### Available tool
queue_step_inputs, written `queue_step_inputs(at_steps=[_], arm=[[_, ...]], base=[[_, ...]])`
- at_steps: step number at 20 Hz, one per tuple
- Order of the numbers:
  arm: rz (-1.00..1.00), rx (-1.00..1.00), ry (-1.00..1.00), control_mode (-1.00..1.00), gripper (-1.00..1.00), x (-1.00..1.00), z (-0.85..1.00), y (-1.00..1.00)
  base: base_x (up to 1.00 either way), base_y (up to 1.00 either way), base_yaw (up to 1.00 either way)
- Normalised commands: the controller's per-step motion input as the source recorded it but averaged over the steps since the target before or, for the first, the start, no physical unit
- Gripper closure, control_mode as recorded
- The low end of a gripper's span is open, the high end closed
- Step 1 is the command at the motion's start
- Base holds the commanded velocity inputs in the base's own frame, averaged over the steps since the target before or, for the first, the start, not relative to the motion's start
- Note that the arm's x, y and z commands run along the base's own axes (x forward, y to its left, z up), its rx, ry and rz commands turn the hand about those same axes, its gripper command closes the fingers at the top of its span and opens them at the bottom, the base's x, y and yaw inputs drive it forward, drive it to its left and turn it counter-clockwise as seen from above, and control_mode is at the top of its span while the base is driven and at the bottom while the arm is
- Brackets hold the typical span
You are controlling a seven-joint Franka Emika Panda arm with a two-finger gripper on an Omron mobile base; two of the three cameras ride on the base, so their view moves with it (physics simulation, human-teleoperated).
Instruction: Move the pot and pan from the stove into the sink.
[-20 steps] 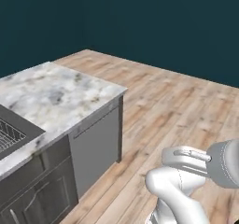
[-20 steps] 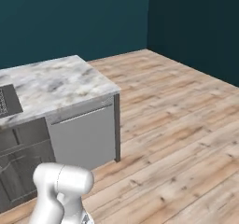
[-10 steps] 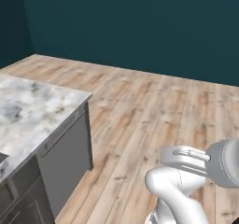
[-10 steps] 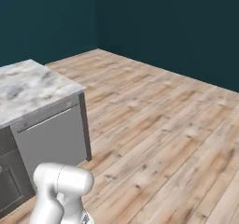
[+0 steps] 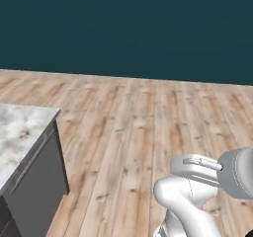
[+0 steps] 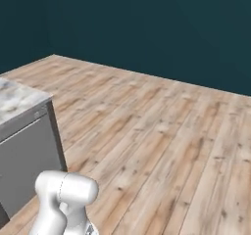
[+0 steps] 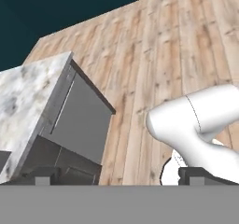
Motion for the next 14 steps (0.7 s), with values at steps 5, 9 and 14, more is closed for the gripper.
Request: queue_step_inputs(at_steps=[5, 9, 14], arm=[[0.00, 0.00, 0.00, 1.00, -1.00, 0.00, 0.00, 0.00], [0.00, 0.00, 0.00, 1.00, -1.00, 0.00, 0.00, 0.00], [0.00, 0.00, 0.00, 1.00, -1.00, 0.00, 0.00, 0.00]], base=[[0.12, -0.21, -0.44], [0.12, -0.19, -0.44], [0.11, -0.15, -0.45]])
